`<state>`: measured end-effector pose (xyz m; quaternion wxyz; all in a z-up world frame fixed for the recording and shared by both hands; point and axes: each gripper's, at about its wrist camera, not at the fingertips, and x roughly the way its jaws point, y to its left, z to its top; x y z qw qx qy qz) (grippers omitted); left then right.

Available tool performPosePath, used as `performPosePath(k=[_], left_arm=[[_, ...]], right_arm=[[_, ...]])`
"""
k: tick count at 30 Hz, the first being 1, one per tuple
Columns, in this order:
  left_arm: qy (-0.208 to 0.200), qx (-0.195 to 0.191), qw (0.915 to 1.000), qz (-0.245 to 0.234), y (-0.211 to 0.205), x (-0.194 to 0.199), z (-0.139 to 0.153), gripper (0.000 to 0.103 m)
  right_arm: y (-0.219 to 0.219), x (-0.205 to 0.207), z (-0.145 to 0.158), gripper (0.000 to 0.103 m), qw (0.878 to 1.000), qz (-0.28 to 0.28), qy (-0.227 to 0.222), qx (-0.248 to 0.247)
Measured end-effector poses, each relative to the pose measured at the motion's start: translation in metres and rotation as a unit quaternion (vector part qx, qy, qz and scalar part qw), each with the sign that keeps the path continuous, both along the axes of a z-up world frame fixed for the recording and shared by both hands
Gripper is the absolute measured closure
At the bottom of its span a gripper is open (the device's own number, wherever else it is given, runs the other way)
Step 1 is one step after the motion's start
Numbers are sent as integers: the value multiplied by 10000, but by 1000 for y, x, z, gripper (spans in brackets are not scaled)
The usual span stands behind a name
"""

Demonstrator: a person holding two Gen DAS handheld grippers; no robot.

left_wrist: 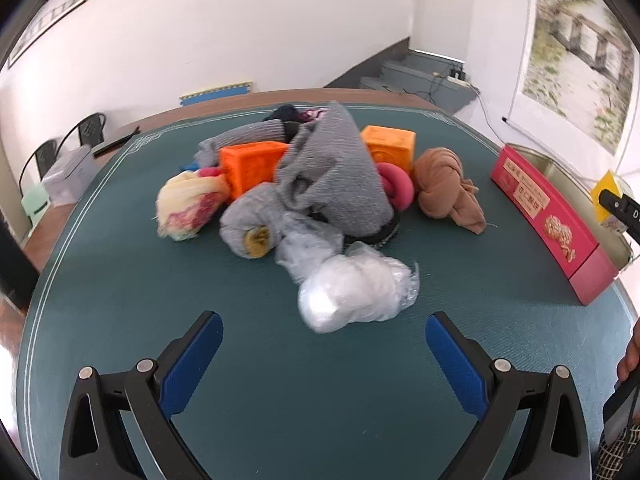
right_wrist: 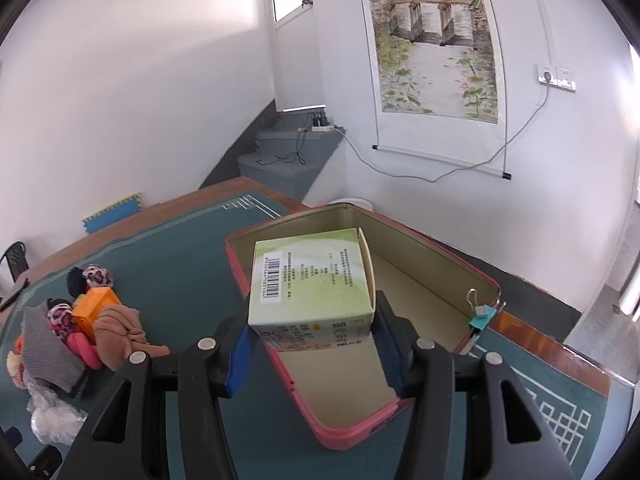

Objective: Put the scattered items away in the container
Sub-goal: 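Carry the box into the red tin and open the right gripper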

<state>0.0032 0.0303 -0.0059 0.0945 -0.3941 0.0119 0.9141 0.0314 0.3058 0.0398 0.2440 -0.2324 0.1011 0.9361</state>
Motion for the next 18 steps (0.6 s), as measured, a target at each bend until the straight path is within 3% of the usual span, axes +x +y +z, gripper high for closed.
performPosePath(k=[8,16,18], left_arm=[[-38,-419,9991,-52,23,-20,-6,0],[-247,-210,9995,-43,22,-34,-15,0],[-344,-119,9993,-59,23,-38,-18,8]], right_arm=[[2,8,5,40,9997,-171,153,-16],[6,11,7,39,9993,-84,342,-113],[5,12,8,39,9992,-54,385,-114]])
